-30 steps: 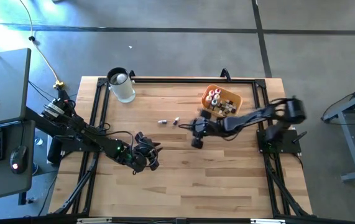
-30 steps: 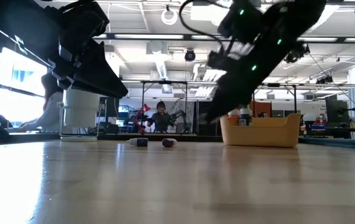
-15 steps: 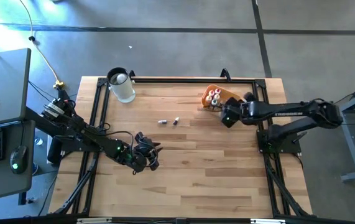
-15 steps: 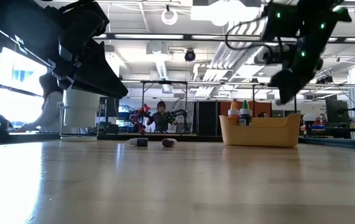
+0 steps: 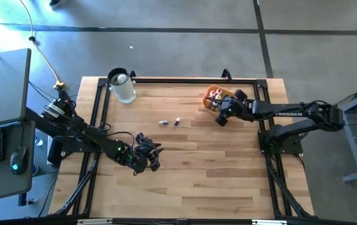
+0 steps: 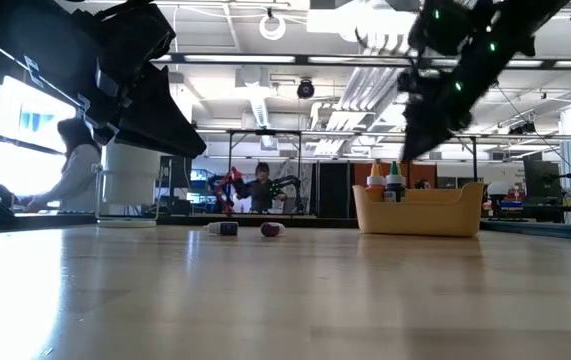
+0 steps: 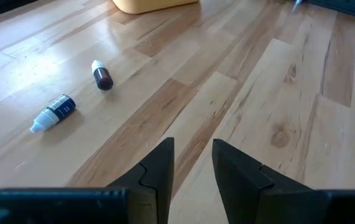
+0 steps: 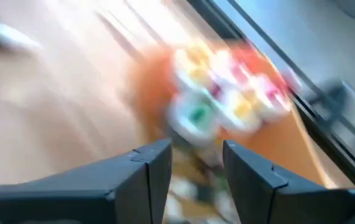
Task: Pick & Place food coloring
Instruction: Put the small purple food coloring bottle into the yellow bin
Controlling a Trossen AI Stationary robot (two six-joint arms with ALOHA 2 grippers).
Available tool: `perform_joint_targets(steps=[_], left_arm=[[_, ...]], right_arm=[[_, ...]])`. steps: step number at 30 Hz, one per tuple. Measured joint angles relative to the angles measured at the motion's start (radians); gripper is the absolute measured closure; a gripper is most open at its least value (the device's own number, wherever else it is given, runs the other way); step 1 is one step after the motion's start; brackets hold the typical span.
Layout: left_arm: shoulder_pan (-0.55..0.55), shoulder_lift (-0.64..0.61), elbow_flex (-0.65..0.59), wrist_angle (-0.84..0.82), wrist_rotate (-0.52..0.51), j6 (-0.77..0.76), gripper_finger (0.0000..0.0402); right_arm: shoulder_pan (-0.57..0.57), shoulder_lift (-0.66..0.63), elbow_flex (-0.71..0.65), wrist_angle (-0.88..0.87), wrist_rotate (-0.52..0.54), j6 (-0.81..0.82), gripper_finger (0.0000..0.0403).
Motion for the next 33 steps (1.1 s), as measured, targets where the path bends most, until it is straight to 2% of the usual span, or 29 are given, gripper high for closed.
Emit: perform_joint_targets(steps=[3,8,12,15,21,28,33], left_arm=[[0.000,0.000,0.000,-0.003,-0.006,0.000,0.0296],[0.000,0.000,0.000,-0.006,-0.030,0.000,0.0296],[0.049,0.000,0.000,-0.009,-0.059,0.081,0.0296],[0.143,0.000,0.000,-0.008,0.023,0.229,0.0296],[0.379,0.000,0.000,-0.004,0.309,0.404,0.0265],[0.544,0.013,0.001,-0.011,0.442,0.535,0.0203],[0.590,0.074,0.003,0.010,0.470,0.583,0.0195]], right_arm=[[0.062,-0.001,0.039,0.103,-0.109,-0.030,0.0266],[0.187,0.026,0.039,0.394,-0.313,-0.159,0.0266],[0.250,0.104,0.039,0.519,-0.345,-0.206,0.0266],[0.268,0.182,0.039,0.558,-0.357,-0.200,0.0265],[0.279,0.324,0.039,0.555,-0.360,-0.174,0.0265],[0.283,0.386,0.039,0.555,-0.344,-0.172,0.0265],[0.283,0.386,0.039,0.578,-0.343,-0.179,0.0265]])
